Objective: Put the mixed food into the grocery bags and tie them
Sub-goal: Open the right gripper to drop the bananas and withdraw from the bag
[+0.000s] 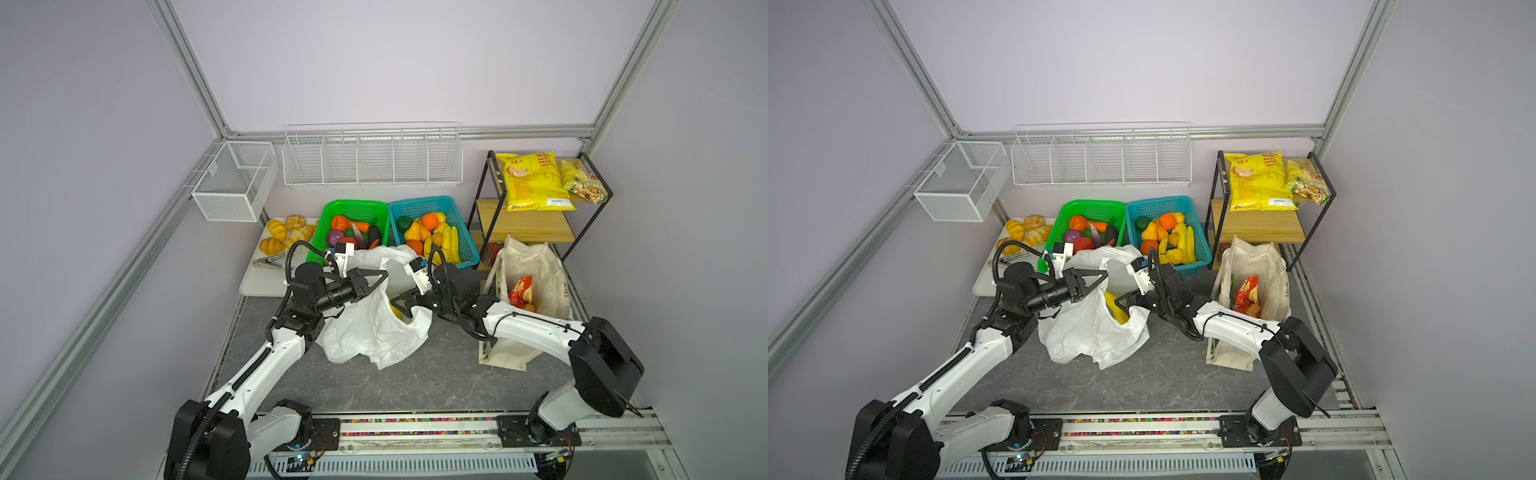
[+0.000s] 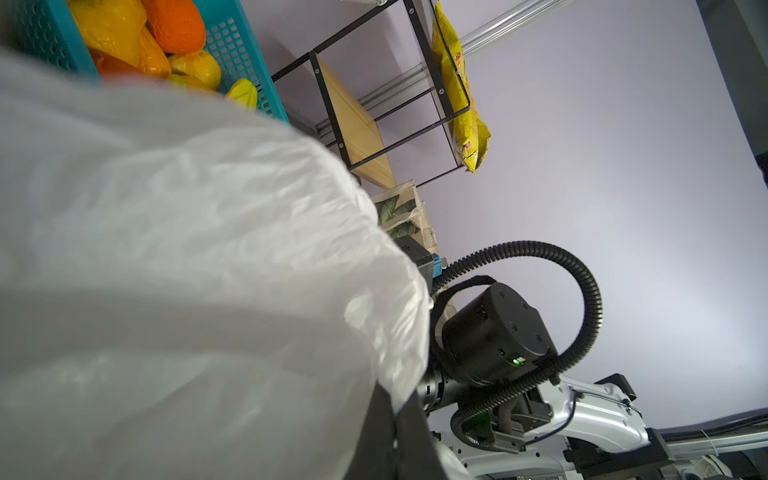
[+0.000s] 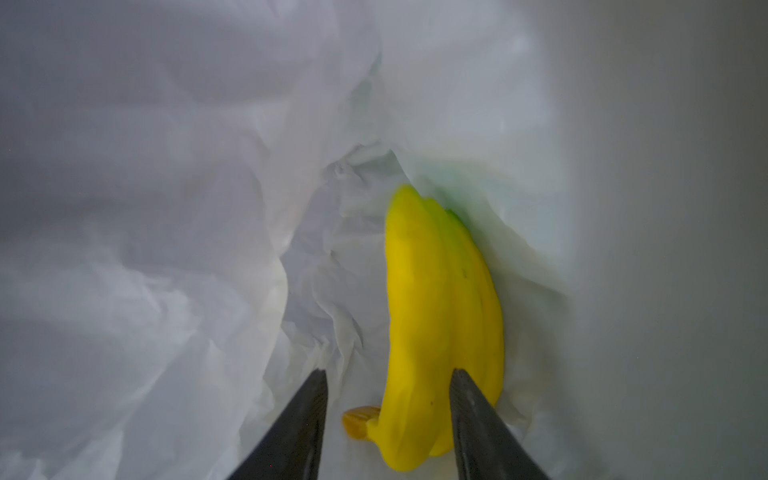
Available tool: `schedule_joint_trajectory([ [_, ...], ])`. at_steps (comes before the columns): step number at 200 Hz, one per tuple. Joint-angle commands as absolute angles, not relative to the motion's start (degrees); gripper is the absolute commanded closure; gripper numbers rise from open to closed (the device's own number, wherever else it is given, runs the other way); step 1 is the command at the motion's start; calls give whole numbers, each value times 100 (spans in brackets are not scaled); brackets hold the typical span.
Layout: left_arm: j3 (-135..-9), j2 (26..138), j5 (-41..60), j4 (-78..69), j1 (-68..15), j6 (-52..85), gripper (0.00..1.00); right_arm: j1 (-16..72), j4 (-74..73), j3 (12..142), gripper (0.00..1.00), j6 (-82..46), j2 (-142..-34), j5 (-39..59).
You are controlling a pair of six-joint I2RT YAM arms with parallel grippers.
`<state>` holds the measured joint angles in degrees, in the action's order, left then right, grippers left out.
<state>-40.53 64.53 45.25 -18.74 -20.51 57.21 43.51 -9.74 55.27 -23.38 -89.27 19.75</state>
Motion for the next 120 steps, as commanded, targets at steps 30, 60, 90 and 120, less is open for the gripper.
schedule_joint_trajectory([
  [30, -3952, 6521, 4890, -2767, -1553, 6476, 100, 3870, 41, 5217, 39, -1595, -7666, 2411],
  [60, -3829, 6431, 5074, -2822, -1188, 6562, 100, 3735, 1085, 4925, 39, -1624, -7038, 1043],
  [90, -3736, 6474, 5081, -2895, -1160, 6556, 100, 3927, 847, 4710, 38, -2414, -7334, 443],
  [120, -3709, 6519, 5093, -2918, -1160, 6533, 100, 4371, 861, 5216, 34, -2674, -8200, -46],
])
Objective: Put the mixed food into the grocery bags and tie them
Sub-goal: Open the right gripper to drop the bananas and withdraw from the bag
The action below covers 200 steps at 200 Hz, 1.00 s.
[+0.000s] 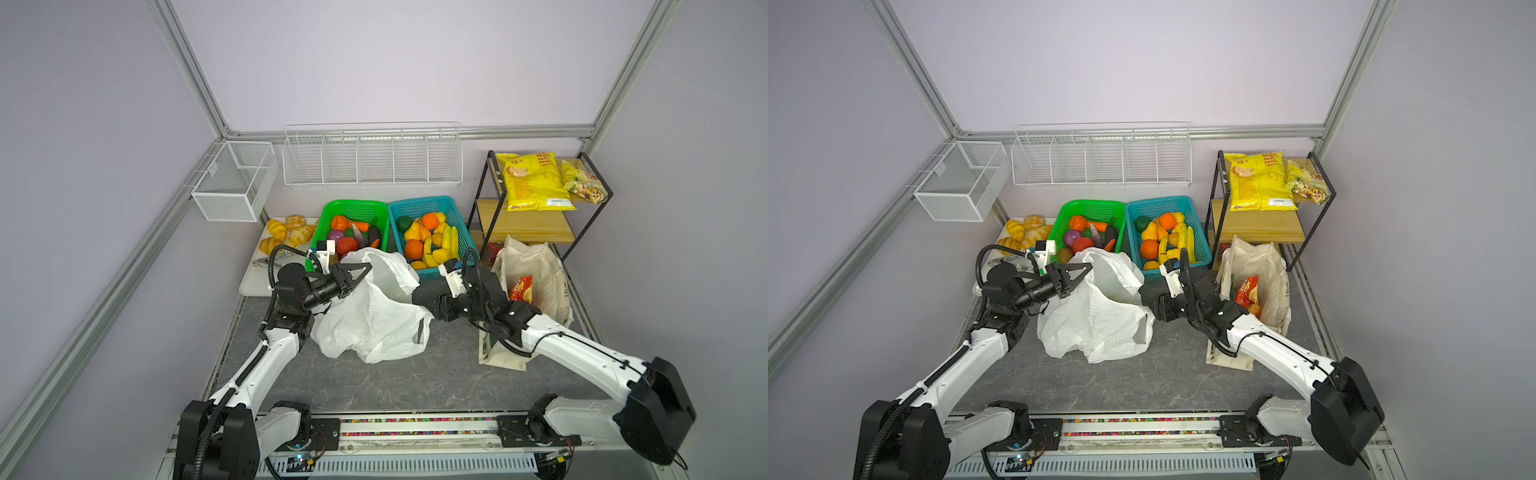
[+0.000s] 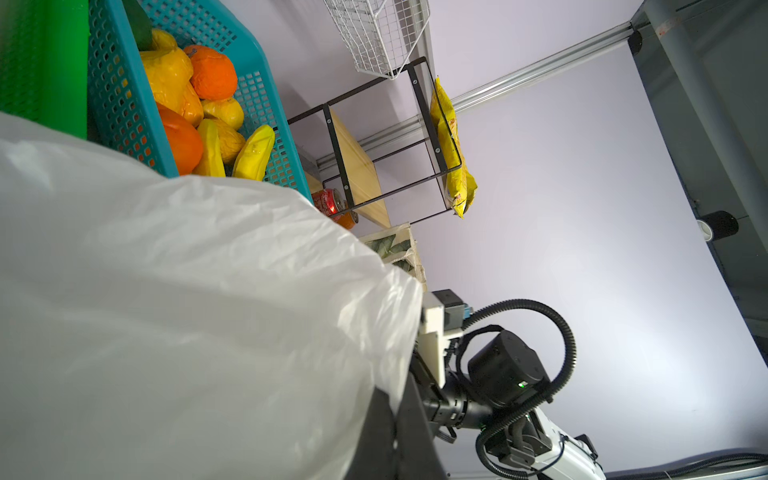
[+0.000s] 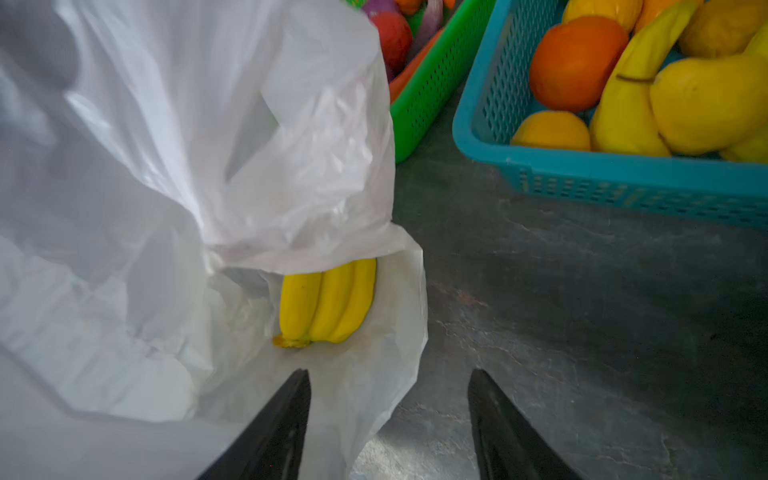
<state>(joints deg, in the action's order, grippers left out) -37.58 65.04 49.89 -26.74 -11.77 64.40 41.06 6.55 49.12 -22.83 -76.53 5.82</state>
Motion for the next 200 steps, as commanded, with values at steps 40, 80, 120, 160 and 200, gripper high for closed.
schedule_joint_trajectory([
  [40, -3683, 6547, 5064, -2890, -1160, 6496, 100, 4393, 374, 5427, 36, -2881, -9187, 79],
  [80, -3674, 6579, 5054, -2886, -1160, 6451, 100, 4425, -485, 5432, 42, -3203, -9927, 754],
  [120, -3674, 6618, 5081, -2884, -1151, 6412, 100, 4432, -1074, 5522, 75, -3372, -10359, 1238],
  [160, -3737, 6349, 5181, -2578, -885, 6371, 100, 4409, -154, 5219, 93, -2533, -9013, 784],
  [200, -4045, 5767, 5306, -1102, 30, 5589, 100, 4416, 543, 5229, 93, -1947, -7308, 1510],
])
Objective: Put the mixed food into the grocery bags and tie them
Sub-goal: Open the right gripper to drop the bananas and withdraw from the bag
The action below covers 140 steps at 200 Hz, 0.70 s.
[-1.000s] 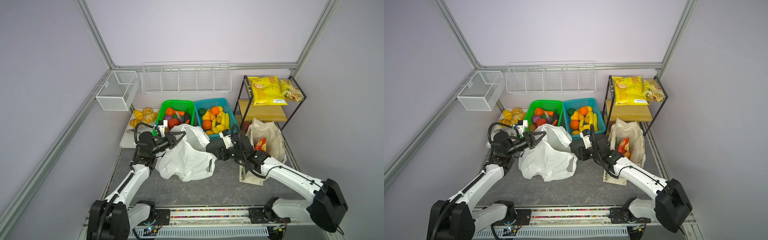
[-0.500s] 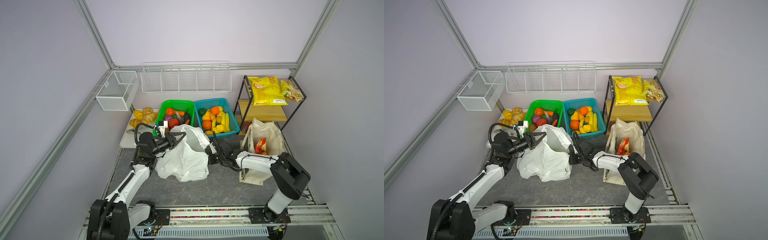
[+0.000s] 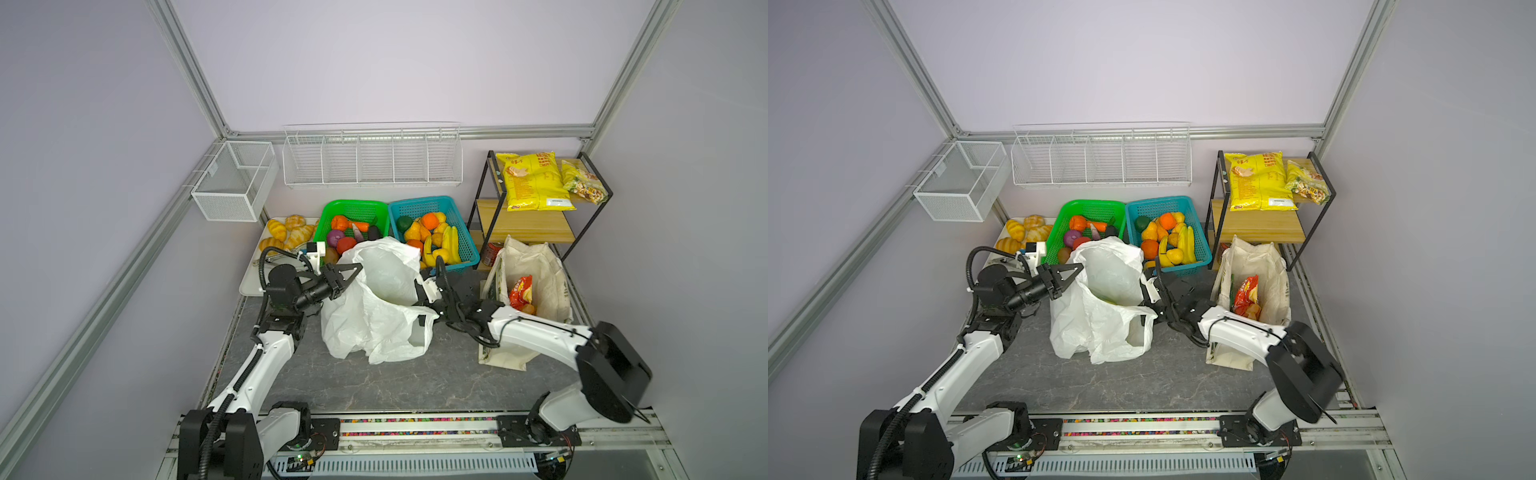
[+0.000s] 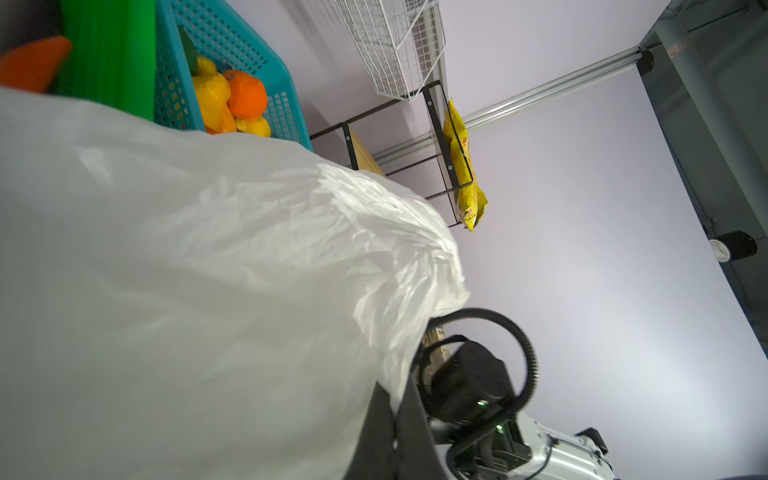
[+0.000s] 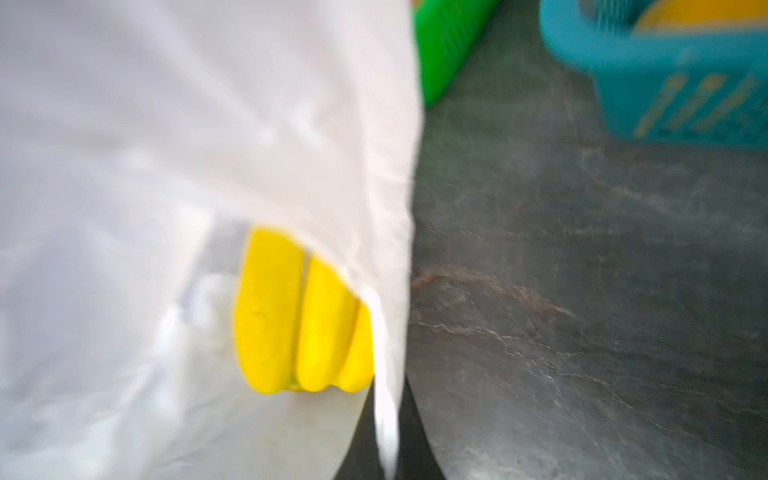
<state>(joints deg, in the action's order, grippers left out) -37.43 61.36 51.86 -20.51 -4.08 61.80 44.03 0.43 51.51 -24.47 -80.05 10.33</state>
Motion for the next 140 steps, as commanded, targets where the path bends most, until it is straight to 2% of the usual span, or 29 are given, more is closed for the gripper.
schedule_joint_trajectory([
  [1, -4057, 5758, 5303, -1047, 46, 5559, 100, 4418, 553, 5247, 93, -1945, -7293, 1528],
  [28, -4380, 5700, 5158, 240, 199, 4726, 100, 4425, 674, 5593, 93, -2027, -7253, 2051],
  [55, -4519, 5657, 5135, 767, 237, 4430, 100, 4422, 968, 5867, 91, -1826, -7289, 2245],
  [69, -4521, 5640, 5082, 780, 237, 4406, 100, 4409, 1365, 6031, 81, -1606, -7331, 1844],
  [89, -4548, 5716, 4992, 910, 237, 4212, 100, 4338, 2275, 6461, 60, -1159, -7333, 797],
  [112, -4598, 5855, 4731, 1228, 279, 3860, 100, 4114, 2565, 6619, 37, -807, -7154, -361],
  [140, -4555, 5911, 4598, 1196, 344, 3845, 100, 3630, 2770, 7014, 27, -521, -7566, -1042],
])
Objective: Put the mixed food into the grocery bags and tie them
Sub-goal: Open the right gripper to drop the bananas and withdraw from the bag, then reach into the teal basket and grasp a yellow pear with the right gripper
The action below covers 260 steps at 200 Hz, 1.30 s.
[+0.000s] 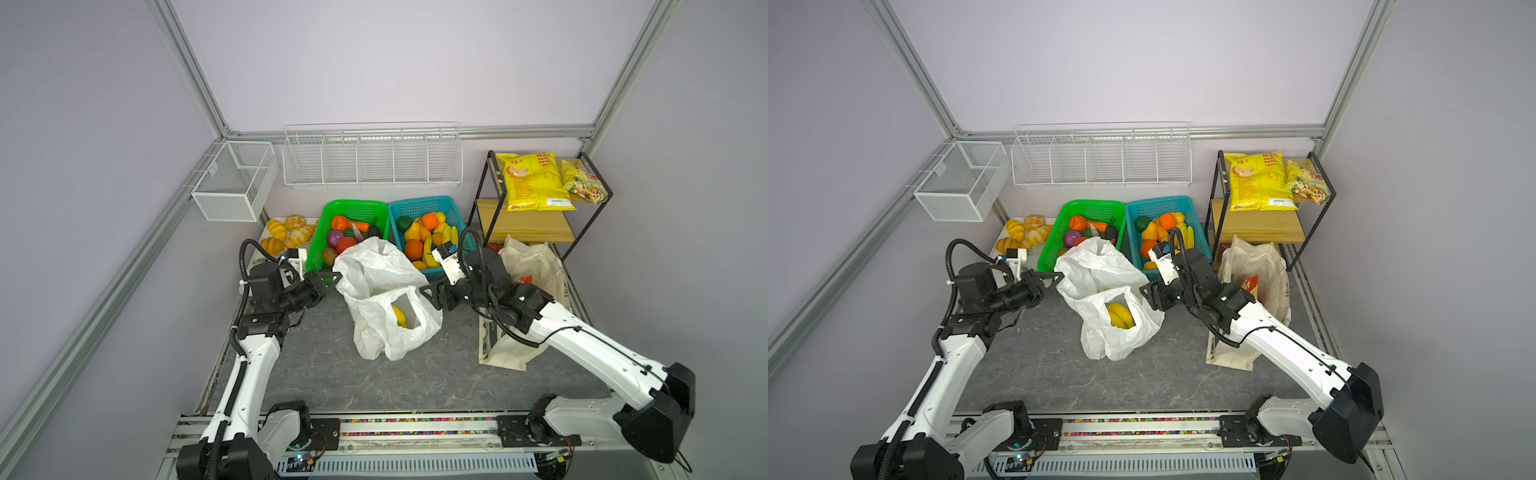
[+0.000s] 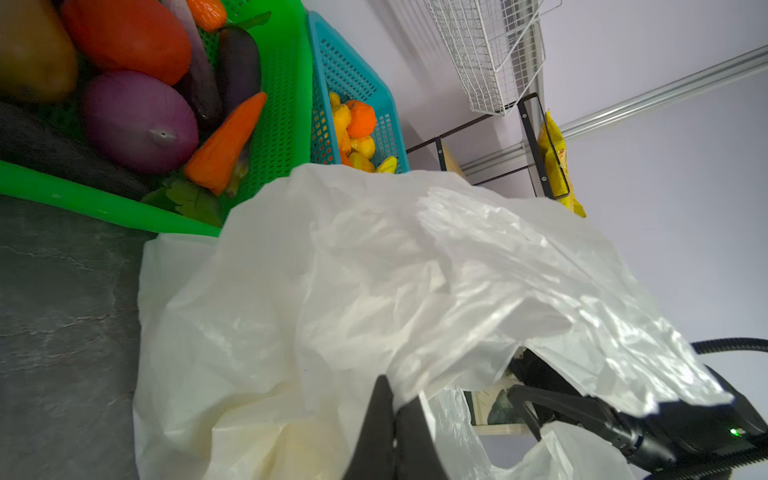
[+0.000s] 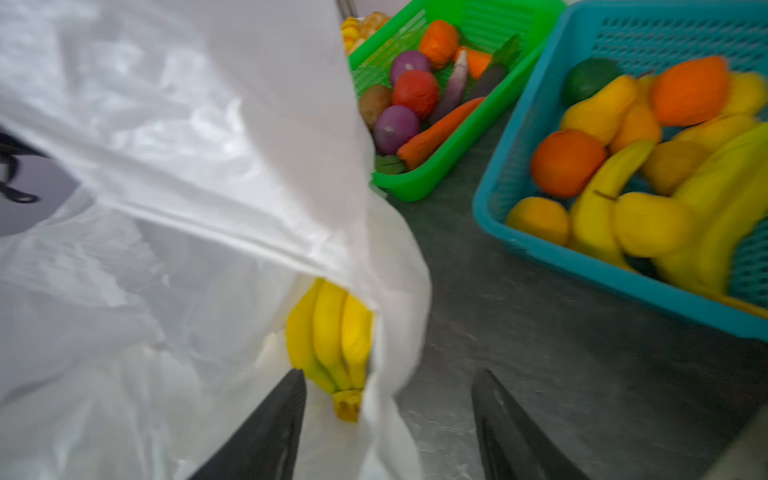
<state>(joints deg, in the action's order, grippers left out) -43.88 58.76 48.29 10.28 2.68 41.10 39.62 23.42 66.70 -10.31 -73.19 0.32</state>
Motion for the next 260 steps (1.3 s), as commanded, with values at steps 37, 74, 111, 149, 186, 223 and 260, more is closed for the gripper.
schedule_joint_trajectory([
  [37, -4531, 5845, 4548, 1290, 348, 3747, 100, 3405, 2711, 7856, 20, 141, -8832, -1864],
  [74, -4481, 5829, 4596, 1239, 351, 3760, 100, 3125, 3013, 9088, 19, 792, -10336, -2214],
  [111, -4448, 5838, 4608, 1155, 350, 3786, 100, 2994, 3792, 10347, 16, 1148, -11601, -2139],
  [149, -4428, 5859, 4620, 1116, 347, 3803, 100, 2872, 4557, 11279, 15, 1191, -12403, -1768],
  [186, -4394, 5838, 4602, 1053, 349, 3831, 100, 2727, 5070, 11963, 15, 1173, -12948, -1476],
  [223, -4353, 5827, 4599, 1020, 347, 3832, 100, 2586, 5700, 12657, 16, 1195, -13457, -1089],
  [260, -4332, 5835, 4612, 958, 346, 3869, 100, 2497, 6035, 13190, 18, 1261, -13869, -996],
])
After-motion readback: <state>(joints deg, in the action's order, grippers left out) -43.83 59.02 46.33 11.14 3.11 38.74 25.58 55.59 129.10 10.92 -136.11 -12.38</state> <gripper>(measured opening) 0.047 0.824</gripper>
